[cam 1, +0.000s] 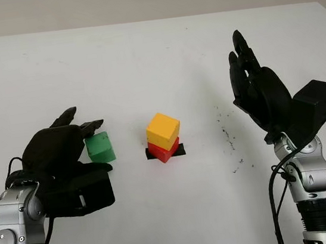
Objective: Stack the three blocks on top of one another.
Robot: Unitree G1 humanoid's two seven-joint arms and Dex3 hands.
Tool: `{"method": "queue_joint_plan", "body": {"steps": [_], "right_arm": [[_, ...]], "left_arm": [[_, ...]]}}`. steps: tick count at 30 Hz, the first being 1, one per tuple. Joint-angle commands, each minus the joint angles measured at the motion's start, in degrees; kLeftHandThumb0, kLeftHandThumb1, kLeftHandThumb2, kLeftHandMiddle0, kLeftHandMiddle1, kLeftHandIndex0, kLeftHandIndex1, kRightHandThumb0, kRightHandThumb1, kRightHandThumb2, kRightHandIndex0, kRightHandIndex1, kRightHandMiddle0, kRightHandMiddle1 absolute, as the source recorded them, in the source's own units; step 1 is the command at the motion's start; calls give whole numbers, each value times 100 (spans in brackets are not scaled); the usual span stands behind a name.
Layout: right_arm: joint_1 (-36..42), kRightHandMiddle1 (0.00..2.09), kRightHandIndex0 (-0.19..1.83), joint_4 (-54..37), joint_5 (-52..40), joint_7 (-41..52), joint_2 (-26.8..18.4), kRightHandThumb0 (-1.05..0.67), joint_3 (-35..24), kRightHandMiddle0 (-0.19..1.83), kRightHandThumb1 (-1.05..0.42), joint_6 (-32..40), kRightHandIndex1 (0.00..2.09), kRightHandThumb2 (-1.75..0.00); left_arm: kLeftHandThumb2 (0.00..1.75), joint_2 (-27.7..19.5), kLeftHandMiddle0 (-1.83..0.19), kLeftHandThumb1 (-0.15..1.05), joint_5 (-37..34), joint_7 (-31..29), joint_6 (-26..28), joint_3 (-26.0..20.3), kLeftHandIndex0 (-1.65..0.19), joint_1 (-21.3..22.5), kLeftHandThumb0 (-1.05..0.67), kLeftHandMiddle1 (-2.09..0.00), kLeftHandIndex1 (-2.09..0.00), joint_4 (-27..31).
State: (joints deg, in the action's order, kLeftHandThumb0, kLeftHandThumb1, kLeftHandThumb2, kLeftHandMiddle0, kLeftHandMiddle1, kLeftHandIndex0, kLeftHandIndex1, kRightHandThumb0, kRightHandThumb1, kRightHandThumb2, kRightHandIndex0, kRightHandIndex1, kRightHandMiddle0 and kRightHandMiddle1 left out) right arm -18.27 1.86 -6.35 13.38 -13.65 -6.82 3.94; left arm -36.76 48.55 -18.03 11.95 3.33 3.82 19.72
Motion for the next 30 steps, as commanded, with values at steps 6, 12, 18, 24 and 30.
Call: {"method": "queue_joint_plan", "body": {"steps": [6,12,18,24,30], "right_arm": [[71,2,-19,-111,4,13,-52,-73,3,-19,-105,49,0,-66],[45,1,-19,-68,1,20,-45,-72,4,-19,-105,50,0,-65],[25,3,-19,7,35,-33,14,-73,21,-18,-105,-3,0,-66],[23,4,-19,25,46,-49,39,-72,24,-18,-105,-47,0,-65],[31,4,-19,42,-9,0,60,-73,20,-19,-105,-84,0,-65]], "left_arm": [[10,5,-30,105,-298,498,-444,-223,-24,-193,-41,-7,-129,-128],[9,-187,-36,105,-239,305,-502,-283,-17,-194,-40,-7,-147,-29],[7,-405,-42,104,501,304,-529,-226,-22,-205,-45,-7,-143,229],[7,-516,-46,105,1182,286,-665,-298,-30,-177,-46,-7,-131,649],[6,-697,-45,102,1298,282,-1015,-546,-40,143,-48,-5,-127,1093]]}}
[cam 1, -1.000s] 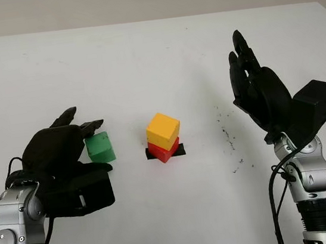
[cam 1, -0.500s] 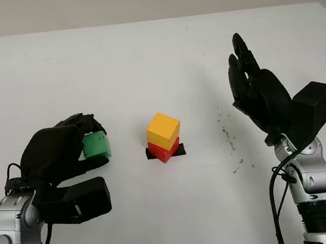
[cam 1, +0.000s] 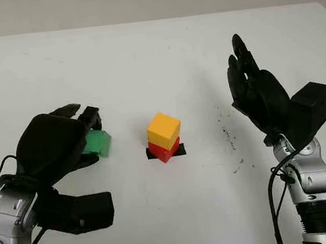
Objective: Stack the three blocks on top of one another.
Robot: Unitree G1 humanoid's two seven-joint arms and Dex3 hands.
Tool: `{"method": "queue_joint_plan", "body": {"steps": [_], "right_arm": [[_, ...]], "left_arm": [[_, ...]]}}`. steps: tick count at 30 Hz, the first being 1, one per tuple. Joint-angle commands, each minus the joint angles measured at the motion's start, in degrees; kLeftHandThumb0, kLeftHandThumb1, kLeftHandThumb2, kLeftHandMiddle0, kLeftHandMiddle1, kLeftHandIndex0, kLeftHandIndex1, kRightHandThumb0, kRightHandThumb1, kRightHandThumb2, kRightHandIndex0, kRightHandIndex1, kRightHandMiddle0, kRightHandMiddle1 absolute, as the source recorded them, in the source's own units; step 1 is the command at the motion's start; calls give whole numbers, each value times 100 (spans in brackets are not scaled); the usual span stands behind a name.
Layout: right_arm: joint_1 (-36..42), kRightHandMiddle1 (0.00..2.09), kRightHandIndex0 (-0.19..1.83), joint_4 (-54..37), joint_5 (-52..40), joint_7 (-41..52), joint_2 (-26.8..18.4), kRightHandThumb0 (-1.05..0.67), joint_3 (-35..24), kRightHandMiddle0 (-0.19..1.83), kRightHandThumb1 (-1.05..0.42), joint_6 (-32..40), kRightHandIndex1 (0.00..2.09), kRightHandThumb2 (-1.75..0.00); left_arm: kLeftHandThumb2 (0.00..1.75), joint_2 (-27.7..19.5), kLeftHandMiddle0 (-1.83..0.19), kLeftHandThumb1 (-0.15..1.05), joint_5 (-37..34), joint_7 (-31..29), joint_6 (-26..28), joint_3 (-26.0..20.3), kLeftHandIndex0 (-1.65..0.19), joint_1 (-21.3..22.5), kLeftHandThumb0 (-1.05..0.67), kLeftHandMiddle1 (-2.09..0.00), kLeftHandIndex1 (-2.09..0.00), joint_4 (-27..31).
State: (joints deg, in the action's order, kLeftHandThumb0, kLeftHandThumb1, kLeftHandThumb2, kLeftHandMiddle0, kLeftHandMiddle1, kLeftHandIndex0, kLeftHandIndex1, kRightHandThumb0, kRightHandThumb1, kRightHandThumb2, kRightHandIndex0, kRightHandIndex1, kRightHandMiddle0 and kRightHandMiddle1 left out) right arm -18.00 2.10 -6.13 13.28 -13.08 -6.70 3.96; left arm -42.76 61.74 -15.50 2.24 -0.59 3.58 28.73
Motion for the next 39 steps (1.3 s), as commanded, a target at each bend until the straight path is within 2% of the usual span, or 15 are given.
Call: {"method": "queue_joint_plan", "body": {"steps": [1,6,9,11,15,18,20,25,28,31,33,39], "right_arm": [[-4,4,-19,13,-51,-7,32,-74,2,-19,-105,-58,0,-64],[-22,5,-19,17,-78,-51,91,-73,13,-18,-105,-6,0,-63],[-32,5,-19,60,-87,-31,99,-75,9,-18,-105,-34,1,-62],[-38,5,-19,97,-97,1,90,-76,6,-18,-105,-88,1,-61],[-36,5,-19,53,-128,15,90,-77,-10,-18,-105,5,0,-58],[-25,6,-19,47,-130,5,88,-77,-17,-17,-105,8,1,-56],[-20,6,-18,49,-107,-12,88,-77,-12,-17,-105,-23,2,-56],[-22,6,-19,48,-70,-57,131,-73,24,-17,-105,-49,2,-58],[-1,5,-19,31,-53,-65,149,-75,69,-18,-105,-48,2,-59],[26,5,-19,-6,-48,-67,139,-75,94,-18,-105,-19,1,-59],[47,5,-19,-22,-58,-69,120,-76,89,-18,-105,-13,1,-58],[44,5,-19,14,-50,-88,102,-79,79,-19,-105,-32,0,-57]], "left_arm": [[6,-124,-43,102,-143,-37,-107,-233,-41,293,-48,-5,-124,280],[5,-197,-35,101,-654,-51,-434,-489,-44,912,-49,-3,-116,344],[6,-186,-30,102,-854,-102,-510,-501,-42,1334,-51,-3,-128,291],[6,-185,-28,103,-1012,-81,-606,-489,-43,1569,-51,-3,-128,211],[7,-162,-25,104,-1645,-516,-574,-406,-38,2157,-49,-5,-143,25],[6,-151,-29,102,-2235,-888,-540,-345,-42,2596,-48,-7,-144,-214],[5,-108,-34,98,-2786,-1259,-398,-290,-47,2988,-47,-7,-139,-428],[5,98,-36,95,-4187,-2050,234,-246,-62,3729,-43,-5,-104,-1078],[5,231,-34,95,-4913,-2235,371,-287,-66,3865,-43,-5,-97,-1536],[6,320,-34,98,-5375,-2385,460,-202,-64,3853,-49,-5,-104,-1881],[6,322,-31,100,-5540,-2497,508,-126,-57,3838,-49,-5,-119,-2028],[6,373,-28,103,-5766,-2622,413,67,-49,3798,-50,-5,-127,-2374]]}}
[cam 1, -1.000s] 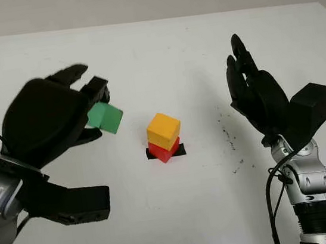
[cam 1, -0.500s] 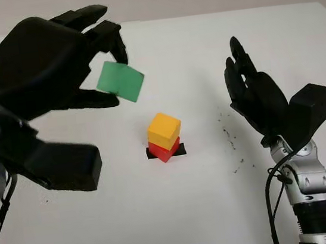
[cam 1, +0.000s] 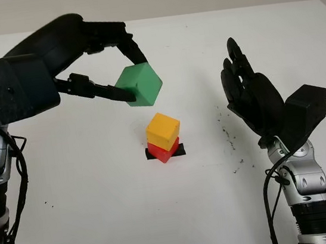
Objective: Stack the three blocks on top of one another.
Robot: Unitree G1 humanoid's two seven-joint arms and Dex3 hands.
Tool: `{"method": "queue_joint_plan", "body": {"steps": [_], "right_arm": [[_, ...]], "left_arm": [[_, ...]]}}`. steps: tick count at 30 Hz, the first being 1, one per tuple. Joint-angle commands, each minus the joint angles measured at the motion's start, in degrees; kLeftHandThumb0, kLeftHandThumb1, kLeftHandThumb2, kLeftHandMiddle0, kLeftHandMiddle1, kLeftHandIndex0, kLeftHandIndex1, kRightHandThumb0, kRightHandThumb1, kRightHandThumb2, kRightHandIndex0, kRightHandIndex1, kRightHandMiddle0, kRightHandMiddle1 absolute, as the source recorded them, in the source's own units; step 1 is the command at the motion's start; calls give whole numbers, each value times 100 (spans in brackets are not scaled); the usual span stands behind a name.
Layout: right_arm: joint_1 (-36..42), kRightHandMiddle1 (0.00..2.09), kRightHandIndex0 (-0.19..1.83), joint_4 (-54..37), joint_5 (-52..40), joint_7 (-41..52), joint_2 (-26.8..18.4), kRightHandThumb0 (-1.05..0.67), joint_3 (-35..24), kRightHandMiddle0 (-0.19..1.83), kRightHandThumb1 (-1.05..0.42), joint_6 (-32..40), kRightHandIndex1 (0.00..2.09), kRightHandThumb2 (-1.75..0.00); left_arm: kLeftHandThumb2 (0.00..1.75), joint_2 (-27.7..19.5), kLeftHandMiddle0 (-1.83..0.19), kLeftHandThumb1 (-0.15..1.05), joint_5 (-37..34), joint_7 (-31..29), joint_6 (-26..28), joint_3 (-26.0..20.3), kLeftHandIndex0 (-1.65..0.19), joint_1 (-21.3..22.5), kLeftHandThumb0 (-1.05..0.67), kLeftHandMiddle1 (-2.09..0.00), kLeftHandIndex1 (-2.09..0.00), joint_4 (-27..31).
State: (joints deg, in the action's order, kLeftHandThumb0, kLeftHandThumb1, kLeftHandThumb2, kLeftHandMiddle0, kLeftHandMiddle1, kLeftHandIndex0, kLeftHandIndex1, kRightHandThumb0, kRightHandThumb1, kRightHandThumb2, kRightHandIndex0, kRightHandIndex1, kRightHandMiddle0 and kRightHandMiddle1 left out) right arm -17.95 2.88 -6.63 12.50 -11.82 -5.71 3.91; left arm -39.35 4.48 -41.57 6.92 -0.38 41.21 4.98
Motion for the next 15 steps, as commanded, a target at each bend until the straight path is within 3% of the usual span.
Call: {"method": "queue_joint_plan", "body": {"steps": [1,7,15], "right_arm": [[34,5,-19,-54,-7,-7,-19,-79,-20,-19,-105,-28,0,-57],[6,5,-19,-17,-41,30,-4,-78,-10,-18,-105,-48,0,-56],[-1,5,-19,35,-2,25,12,-76,21,-19,-105,-104,0,-58]], "left_arm": [[6,23,-28,104,-37,-14,-66,76,-47,35,-49,-5,-131,-2],[7,-60,-26,105,178,20,-409,299,-38,66,-51,-5,-149,27],[10,-11,-22,105,489,150,-990,472,-35,111,-52,-4,-155,-71]]}}
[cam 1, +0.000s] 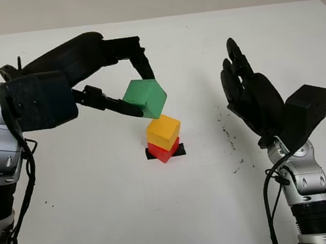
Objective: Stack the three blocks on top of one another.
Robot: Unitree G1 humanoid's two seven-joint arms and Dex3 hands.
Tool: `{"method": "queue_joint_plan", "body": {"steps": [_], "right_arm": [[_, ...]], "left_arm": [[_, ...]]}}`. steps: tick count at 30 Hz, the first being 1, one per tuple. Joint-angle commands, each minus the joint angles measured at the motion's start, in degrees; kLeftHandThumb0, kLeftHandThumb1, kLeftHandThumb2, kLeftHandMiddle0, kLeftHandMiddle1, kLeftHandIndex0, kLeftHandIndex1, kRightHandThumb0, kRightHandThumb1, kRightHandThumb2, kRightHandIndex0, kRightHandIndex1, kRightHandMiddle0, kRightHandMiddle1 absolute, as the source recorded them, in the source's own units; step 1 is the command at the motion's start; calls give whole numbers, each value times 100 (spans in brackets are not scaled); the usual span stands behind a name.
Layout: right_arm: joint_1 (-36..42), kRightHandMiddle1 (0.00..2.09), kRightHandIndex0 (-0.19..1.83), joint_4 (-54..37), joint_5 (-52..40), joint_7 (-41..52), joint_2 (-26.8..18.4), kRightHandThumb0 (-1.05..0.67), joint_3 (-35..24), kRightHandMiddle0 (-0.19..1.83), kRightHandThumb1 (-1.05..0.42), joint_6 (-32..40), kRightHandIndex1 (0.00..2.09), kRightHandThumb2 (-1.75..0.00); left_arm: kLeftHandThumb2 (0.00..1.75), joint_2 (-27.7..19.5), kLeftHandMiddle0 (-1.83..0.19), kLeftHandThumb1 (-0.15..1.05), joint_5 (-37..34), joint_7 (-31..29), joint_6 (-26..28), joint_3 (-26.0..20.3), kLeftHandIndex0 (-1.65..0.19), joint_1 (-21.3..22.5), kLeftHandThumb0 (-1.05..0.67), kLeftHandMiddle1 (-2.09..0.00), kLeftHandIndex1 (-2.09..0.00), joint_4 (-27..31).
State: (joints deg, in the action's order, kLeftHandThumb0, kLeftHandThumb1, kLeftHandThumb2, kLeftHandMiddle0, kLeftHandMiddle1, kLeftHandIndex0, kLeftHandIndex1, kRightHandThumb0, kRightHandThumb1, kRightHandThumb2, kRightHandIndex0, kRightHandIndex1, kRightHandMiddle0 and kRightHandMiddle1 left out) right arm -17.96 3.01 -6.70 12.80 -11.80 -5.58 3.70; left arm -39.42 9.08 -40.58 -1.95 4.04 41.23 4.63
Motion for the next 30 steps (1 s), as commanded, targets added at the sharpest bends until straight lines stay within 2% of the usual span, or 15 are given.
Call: {"method": "queue_joint_plan", "body": {"steps": [1,5,13,30], "right_arm": [[5,5,-19,21,8,-8,11,-77,8,-18,-105,-82,0,-58],[39,6,-19,-9,11,-55,31,-79,0,-17,-105,-52,0,-57],[82,5,-19,-48,-20,-71,32,-80,0,-18,-105,-10,0,-55],[206,5,-19,-147,126,-140,22,-76,111,-19,-105,-95,0,-62]], "left_arm": [[10,13,-21,105,48,65,-165,45,-34,117,-52,-4,-155,-57],[11,62,-19,105,76,70,-343,123,-31,154,-51,-3,-153,-137],[15,173,-14,105,13,-60,-358,251,-22,270,-49,-4,-156,-164],[13,138,-10,105,116,-638,-155,561,-26,698,-53,-5,-160,-368]]}}
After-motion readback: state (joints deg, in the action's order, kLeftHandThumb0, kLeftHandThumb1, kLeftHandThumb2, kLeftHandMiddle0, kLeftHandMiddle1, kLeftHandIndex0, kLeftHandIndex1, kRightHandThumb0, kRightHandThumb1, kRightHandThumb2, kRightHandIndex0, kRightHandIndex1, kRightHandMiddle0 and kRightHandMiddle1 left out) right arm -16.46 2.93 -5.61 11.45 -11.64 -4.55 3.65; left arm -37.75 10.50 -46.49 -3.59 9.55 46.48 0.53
